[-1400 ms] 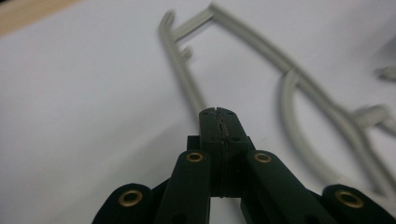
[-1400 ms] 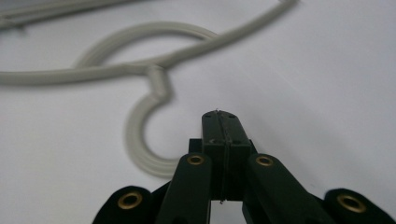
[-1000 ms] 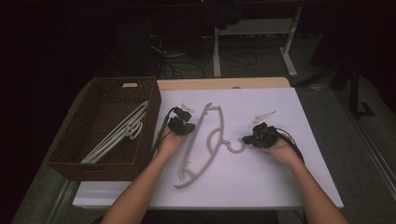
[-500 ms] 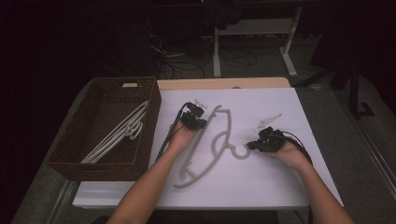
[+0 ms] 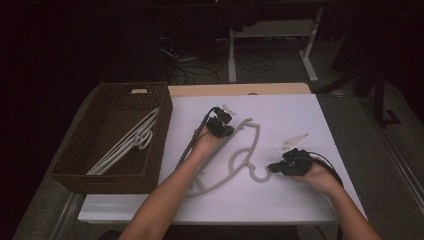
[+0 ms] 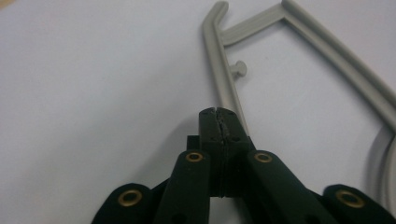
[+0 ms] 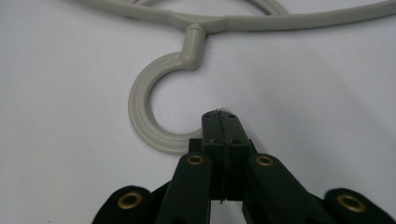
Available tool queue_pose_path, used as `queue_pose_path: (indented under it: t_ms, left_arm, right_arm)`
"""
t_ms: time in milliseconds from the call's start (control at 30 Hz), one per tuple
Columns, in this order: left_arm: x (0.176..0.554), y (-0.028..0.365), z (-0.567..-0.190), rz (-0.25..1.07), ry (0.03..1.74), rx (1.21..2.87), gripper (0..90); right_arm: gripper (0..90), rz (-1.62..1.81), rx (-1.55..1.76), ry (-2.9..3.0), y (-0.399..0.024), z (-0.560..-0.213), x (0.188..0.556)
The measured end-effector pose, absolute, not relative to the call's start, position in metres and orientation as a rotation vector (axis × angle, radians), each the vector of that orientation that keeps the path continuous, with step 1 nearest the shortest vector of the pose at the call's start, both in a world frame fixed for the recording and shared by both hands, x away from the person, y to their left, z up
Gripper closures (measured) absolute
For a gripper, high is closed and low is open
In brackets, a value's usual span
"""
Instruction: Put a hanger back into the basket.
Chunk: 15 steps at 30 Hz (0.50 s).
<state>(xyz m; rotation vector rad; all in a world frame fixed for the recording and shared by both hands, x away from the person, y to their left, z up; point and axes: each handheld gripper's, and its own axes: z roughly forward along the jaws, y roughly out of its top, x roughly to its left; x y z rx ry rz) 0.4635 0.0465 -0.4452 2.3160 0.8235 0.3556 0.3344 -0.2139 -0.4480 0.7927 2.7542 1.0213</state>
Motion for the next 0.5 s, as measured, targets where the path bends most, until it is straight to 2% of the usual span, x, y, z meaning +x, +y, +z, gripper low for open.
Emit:
queue_pose_path:
  t_ms: [67,167,200,233,400,500]
  left_arm:
    - [0.459,0.051,-0.437,0.344,0.794,2.316,83.5]
    - [0.449,0.061,-0.422,0.329,0.738,2.306,77.6]
    - [0.445,0.064,-0.418,0.315,0.724,2.301,74.9]
    - [0.445,0.064,-0.418,0.315,0.724,2.301,72.3]
    - [0.411,0.088,-0.401,0.246,0.625,2.296,60.3]
    - [0.399,0.096,-0.401,0.234,0.598,2.294,55.7]
  right_arm:
    - [87.1,1.051,0.808,2.719,-0.218,-0.443,0.334]
    - [79.0,1.112,0.85,2.669,-0.224,-0.435,0.333]
    - [73.4,1.129,0.855,2.653,-0.225,-0.433,0.332]
    - [73.4,1.129,0.855,2.653,-0.225,-0.433,0.332]
    - [48.8,1.18,0.937,2.539,-0.228,-0.422,0.329]
    - [40.1,1.188,0.989,2.49,-0.227,-0.419,0.327]
